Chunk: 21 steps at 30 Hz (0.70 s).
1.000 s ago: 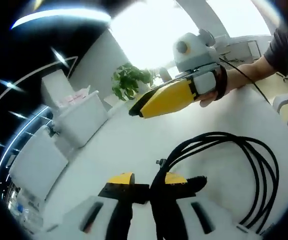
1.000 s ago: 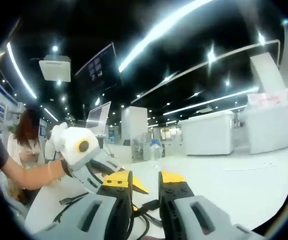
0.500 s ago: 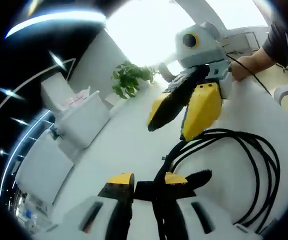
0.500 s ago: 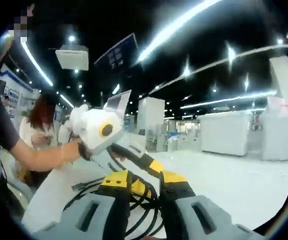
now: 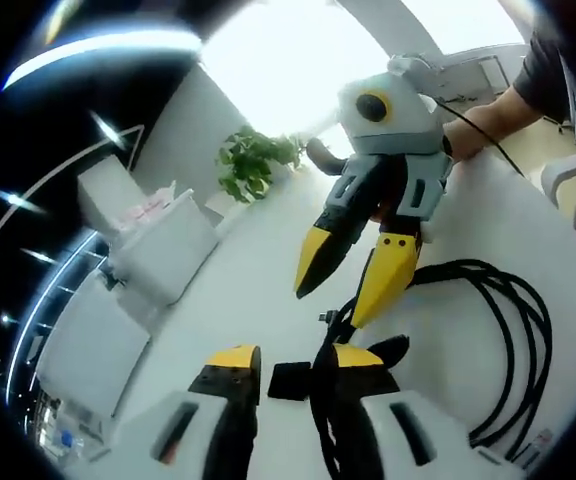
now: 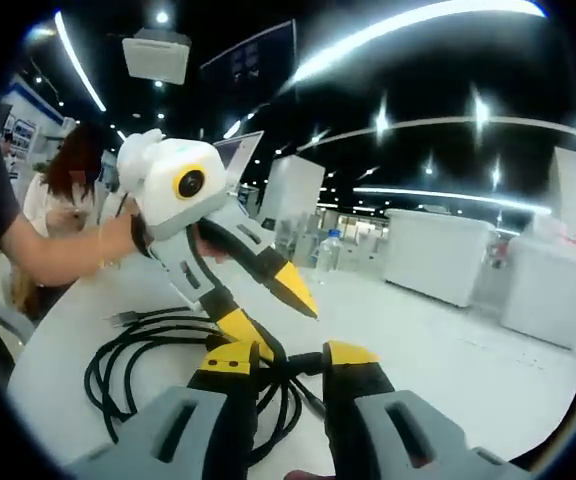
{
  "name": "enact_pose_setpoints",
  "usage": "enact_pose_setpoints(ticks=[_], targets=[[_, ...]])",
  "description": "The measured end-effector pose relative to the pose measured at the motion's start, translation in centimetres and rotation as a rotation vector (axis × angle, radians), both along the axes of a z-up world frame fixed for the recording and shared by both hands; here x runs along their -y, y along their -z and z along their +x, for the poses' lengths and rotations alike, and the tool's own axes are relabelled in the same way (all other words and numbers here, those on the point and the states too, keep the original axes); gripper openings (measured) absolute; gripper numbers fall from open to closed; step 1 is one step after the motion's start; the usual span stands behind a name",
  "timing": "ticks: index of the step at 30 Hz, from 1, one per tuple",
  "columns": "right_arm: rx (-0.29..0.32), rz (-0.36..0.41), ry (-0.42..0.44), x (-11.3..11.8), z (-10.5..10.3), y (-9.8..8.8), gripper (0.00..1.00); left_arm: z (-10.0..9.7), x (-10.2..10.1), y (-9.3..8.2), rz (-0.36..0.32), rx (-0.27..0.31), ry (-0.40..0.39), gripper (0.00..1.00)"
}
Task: Coil the Type-C to USB data cable on the desktop and secure it with Velcro straps.
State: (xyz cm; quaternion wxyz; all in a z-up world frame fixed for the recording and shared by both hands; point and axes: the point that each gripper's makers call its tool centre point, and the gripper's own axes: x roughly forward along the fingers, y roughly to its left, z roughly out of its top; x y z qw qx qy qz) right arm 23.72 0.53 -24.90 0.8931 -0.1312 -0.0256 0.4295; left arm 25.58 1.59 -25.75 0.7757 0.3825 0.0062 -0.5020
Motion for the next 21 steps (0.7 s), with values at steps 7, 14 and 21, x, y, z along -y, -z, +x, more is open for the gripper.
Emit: enact_pose_setpoints(ticks=[7,14,21], targets=[[-0.007,-0.016,0.017,0.2,0.4,0.4,0.25,-0.3,-0.1,-0.4,-0.028,-0.016,0.02,0.29],[-0.02,-0.042,0.067,1.1,1.3,1.0,0.24,-0.6,-0.4,-1.7,-0.104,-0.031,0.027,0.29],[0.0,0.013,0.006,0.6,0.3,-0.3,0.24,0.7,-1.5,-1.4,-0.107,0.009,-0.032,0.29]])
